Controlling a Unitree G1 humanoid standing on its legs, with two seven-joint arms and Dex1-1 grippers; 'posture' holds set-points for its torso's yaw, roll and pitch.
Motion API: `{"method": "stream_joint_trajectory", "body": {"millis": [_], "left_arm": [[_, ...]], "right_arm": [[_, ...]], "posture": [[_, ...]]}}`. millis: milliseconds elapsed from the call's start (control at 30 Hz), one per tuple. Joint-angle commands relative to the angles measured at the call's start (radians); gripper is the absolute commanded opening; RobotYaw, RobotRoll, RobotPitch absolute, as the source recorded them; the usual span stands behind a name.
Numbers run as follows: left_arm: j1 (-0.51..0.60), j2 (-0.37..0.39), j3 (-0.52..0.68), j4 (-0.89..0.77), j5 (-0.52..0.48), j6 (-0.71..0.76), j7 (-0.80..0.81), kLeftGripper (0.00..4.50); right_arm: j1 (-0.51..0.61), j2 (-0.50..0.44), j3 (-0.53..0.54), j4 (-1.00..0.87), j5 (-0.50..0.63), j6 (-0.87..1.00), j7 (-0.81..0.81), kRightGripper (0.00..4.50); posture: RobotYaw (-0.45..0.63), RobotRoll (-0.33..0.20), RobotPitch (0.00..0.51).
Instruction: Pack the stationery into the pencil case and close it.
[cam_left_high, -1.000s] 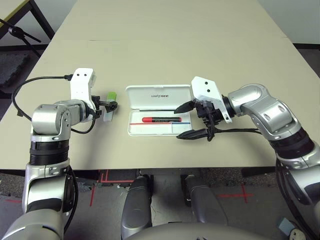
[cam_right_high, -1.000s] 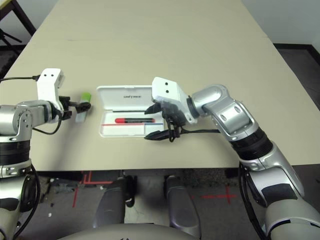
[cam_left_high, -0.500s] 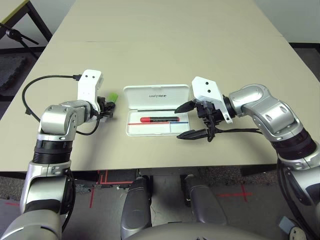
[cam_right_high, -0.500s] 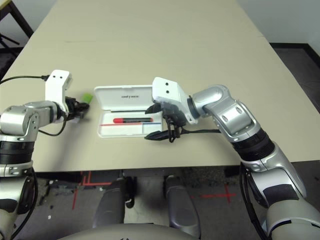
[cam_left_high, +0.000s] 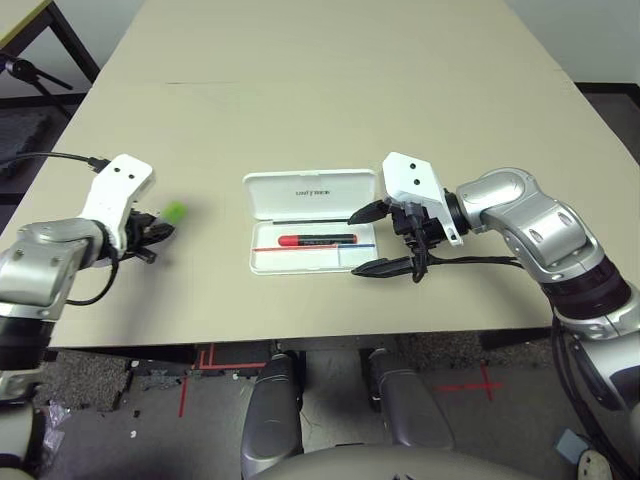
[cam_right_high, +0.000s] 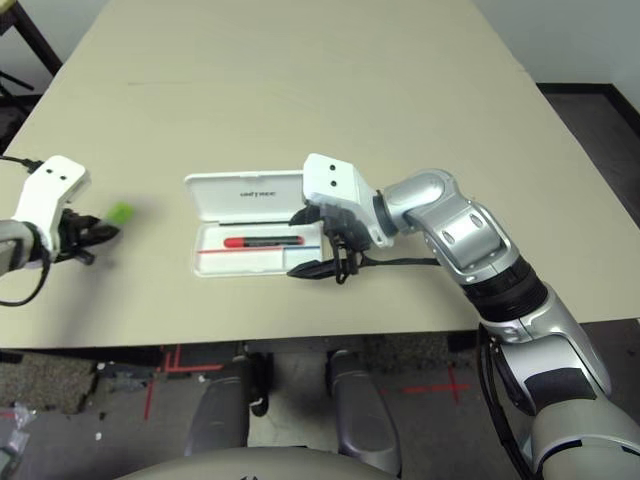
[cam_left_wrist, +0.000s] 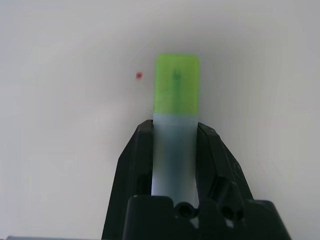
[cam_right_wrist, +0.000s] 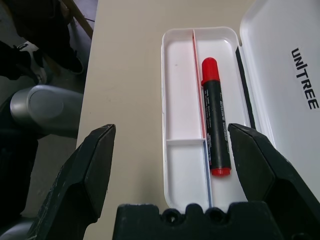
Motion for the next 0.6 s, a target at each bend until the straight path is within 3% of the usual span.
{"method": "stream_joint_trajectory", "body": {"millis": [33, 167, 300, 600], "left_arm": [[0.07, 0.056, 0.042, -0.012, 0.0, -0.102, -0.11, 1.1], [0.185, 0.106, 0.103, -0.092, -0.045, -0.212, -0.269, 1.1], [0.232, 0.112, 0.159, -0.179, -0.097, -0.201, -0.342, 1.1], [0.132, 0.082, 0.114, -0.389, -0.169, -0.112, -0.344, 1.1]], "right_arm": [[-0.001, -0.001, 0.004, 0.015, -0.002, -0.016, 0.003, 4.5], [-0.009, 0.009, 0.003, 0.034, -0.004, -0.042, 0.002, 4.5], [-0.015, 0.011, 0.004, 0.048, -0.006, -0.058, 0.005, 4.5], [-0.008, -0.028, 0.004, 0.034, -0.003, -0.041, 0.025, 4.5]], "posture": [[-0.02, 0.0, 0.202], [-0.02, 0.0, 0.2], [-0.01, 0.0, 0.198], [-0.02, 0.0, 0.193]]}}
